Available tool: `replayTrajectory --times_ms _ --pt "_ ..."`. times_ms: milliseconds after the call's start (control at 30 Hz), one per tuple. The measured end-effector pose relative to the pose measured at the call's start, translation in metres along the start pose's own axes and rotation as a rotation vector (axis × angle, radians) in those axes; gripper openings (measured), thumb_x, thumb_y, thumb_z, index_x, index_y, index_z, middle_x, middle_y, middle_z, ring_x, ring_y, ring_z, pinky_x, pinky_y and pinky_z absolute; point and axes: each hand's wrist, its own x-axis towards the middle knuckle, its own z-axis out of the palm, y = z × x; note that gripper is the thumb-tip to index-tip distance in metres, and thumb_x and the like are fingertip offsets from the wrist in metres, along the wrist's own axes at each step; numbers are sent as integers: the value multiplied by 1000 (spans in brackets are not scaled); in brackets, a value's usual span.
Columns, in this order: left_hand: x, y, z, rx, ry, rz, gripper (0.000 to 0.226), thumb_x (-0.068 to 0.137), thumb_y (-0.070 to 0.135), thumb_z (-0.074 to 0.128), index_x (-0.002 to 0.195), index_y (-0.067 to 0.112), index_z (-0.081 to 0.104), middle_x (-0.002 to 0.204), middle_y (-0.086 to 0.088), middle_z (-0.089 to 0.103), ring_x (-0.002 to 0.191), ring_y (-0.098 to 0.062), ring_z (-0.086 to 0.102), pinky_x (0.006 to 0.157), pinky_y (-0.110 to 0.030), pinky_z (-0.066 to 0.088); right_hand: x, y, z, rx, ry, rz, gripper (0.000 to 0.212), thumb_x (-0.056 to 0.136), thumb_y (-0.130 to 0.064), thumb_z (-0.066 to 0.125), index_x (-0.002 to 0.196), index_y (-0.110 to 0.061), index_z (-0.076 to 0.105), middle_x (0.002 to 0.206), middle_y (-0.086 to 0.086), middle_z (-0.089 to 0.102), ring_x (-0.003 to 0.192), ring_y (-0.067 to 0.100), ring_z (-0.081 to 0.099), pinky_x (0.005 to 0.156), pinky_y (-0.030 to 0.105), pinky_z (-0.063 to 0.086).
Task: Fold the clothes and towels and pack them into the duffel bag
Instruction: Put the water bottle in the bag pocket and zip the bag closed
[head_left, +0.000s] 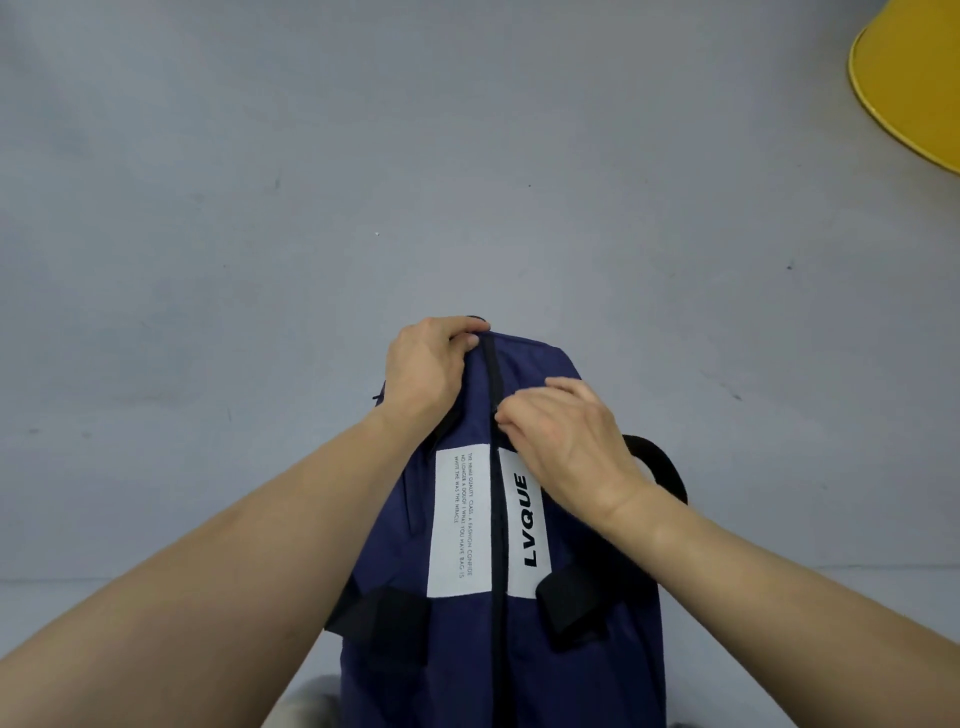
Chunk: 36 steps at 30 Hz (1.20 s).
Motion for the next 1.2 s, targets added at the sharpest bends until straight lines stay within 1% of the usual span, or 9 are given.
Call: replayTrajectory --times_ms 100,200,400,600,767,967,1067,1133,1200 --pt "-2 0 -2 -45 -20 34 27 98 19 59 115 31 75 118 15 72 112 -9 64 99 -28 47 -19 -7 -5 78 -23 33 7 93 -16 63 88 -21 63 79 -8 65 71 19 60 86 37 50" --pt "-5 -2 -2 1 -85 97 30 98 25 60 124 36 70 123 11 69 117 -13 61 101 -34 46 -19 1 -13 93 -16 106 3 93 -19 63 95 -21 62 88 -7 62 72 20 54 67 36 48" --pt "-11 -17 1 182 -207 256 39 98 22 61 130 45 64 140 1 58 128 -25 53 104 -46 44 -5 7 -7 77 -184 171 22 101 -30 53 111 -27 72 100 -6 70 93 22 55 84 37 49" --pt "-9 -21 8 260 -130 322 51 95 -1 50 120 37 73 123 -5 62 106 -33 59 90 -49 49 -9 -3 -7 121 -233 211 27 99 -21 50 113 -22 73 96 0 71 91 24 53 86 36 46" --pt "-18 -24 7 393 -120 384 61 89 -7 48 131 32 67 131 -10 57 97 -39 56 89 -49 47 -35 -26 -21 200 -307 297 30 100 -24 48 117 -27 72 108 -3 69 101 22 50 95 37 40" --pt "-52 0 -20 658 -163 497 61 96 12 50 150 39 42 160 -11 34 134 -39 42 107 -50 35 -78 -57 -58 213 -359 327 30 101 -26 49 122 -29 70 110 -4 67 101 22 49 91 33 40" --pt "-104 19 -41 810 -417 605 74 97 8 43 158 42 19 169 -8 10 152 -32 18 120 -46 22 -77 -58 -67 208 -397 361 29 102 -22 48 121 -23 72 104 3 69 91 22 44 76 31 39" --pt "-146 20 -55 856 -567 547 75 98 10 41 159 41 12 169 -8 6 153 -30 15 121 -44 23 -80 -68 -67 216 -423 390 29 102 -19 47 118 -21 72 103 6 69 94 24 46 71 31 36" --pt "-187 15 -60 835 -582 415 66 102 19 38 160 39 12 168 -9 8 150 -31 20 119 -43 27 -90 -85 -67 188 -422 399 33 101 -16 45 122 -22 70 107 8 67 94 23 46 71 32 38"
